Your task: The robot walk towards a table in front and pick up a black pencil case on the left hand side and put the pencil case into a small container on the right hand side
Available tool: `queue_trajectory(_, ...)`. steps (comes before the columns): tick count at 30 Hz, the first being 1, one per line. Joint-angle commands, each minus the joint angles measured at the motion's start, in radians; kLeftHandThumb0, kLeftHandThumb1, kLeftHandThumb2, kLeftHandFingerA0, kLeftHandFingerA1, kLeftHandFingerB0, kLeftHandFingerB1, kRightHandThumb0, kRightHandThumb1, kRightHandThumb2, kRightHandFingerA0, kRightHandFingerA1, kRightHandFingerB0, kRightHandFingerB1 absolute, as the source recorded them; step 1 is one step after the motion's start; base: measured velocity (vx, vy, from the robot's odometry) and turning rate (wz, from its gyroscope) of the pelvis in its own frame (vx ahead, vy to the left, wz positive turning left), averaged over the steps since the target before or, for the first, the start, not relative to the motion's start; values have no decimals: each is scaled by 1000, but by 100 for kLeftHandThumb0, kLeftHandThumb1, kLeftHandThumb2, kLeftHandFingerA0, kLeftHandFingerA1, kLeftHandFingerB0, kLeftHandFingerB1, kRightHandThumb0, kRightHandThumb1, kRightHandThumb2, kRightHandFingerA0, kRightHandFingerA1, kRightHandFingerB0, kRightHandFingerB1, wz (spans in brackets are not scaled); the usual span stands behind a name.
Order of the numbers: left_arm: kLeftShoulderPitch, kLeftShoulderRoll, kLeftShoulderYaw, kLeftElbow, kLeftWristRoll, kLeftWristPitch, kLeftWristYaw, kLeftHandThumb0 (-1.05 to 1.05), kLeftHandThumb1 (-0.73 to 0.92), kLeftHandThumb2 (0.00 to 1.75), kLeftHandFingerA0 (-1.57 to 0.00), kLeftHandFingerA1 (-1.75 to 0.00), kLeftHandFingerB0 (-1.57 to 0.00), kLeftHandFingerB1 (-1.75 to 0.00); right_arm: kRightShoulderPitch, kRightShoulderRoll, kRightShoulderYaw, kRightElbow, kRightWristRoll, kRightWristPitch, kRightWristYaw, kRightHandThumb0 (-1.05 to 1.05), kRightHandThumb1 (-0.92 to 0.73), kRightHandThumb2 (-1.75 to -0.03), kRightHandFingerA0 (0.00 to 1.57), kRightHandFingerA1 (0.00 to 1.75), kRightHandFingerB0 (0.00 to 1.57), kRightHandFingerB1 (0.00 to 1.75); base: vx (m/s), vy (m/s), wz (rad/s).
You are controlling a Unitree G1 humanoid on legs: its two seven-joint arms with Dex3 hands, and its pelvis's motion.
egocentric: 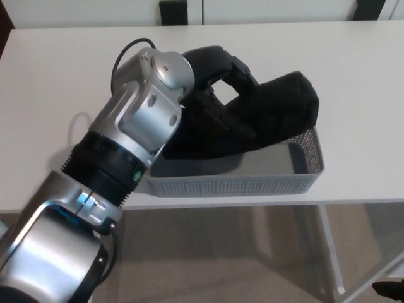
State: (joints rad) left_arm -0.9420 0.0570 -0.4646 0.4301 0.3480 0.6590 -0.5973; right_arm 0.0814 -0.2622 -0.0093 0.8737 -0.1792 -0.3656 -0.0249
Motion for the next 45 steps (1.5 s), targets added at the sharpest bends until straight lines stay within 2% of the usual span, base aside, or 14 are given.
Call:
queue_trajectory(1,27,28,-115,-5,131,22,90,-56,55,60,-10,-35,0,-17,5,-8,-2,1,10,12,5,-23,-67,-59,58,55,51,49,0,0,0)
queue_trajectory(2,19,33,-134,5,141,27,94,-68,44,78,0,-21,0,-7,6,-6,-5,-4,15,15,9,-23,-68,-59,56,53,50,50,0,0,0)
queue_trajectory(10,-6,47,-154,34,132,43,77,-81,50,83,0,-9,0,0,-5,-8,-3,11,13,3,9,-22,-68,-59,59,56,52,51,0,0,0)
queue_trajectory(21,-10,51,-151,25,128,30,72,-78,49,86,0,-18,0,-8,-6,-6,-8,-5,27,9,19,-22,-67,-59,57,57,51,51,0,0,0)
queue_trajectory(26,-30,55,-129,10,114,38,58,-79,50,85,0,-12,0,-5,-12,-6,-7,2,25,14,13,-23,-67,-60,59,56,51,51,0,0,0)
queue_trajectory(27,-49,71,-121,-38,118,42,42,-88,53,89,0,-6,0,0,-10,-7,-6,-6,25,23,16,-23,-67,-60,63,57,52,50,0,0,0)
queue_trajectory(29,-80,81,-110,-69,117,49,30,-89,53,90,0,-2,0,0,-13,-8,-5,-5,24,20,15,-23,-67,-59,66,58,52,51,0,0,0)
queue_trajectory(35,-171,165,-27,-255,98,16,-4,-99,61,100,0,0,0,0,-9,-19,6,-6,10,14,15,-24,-67,-60,70,59,54,52,0,0,0)
queue_trajectory(38,-217,197,14,-309,92,22,-9,-94,60,100,0,-4,0,-4,-5,-18,1,-9,22,15,27,-24,-67,-59,68,58,54,52,0,0,0)
queue_trajectory(40,-256,225,37,-333,90,21,-23,-100,65,102,0,0,0,0,-8,-20,1,-7,22,15,31,-24,-67,-60,67,57,54,52,0,0,0)
queue_trajectory(42,-311,291,65,-367,95,-2,-52,-95,64,103,0,-7,0,-5,-10,-24,8,4,9,17,21,-26,-67,-59,68,57,54,50,0,0,0)
queue_trajectory(45,-331,346,105,-414,71,-3,-81,-98,67,101,0,-1,-1,-2,-5,-29,11,8,9,10,28,-25,-67,-59,67,57,53,51,0,0,0)
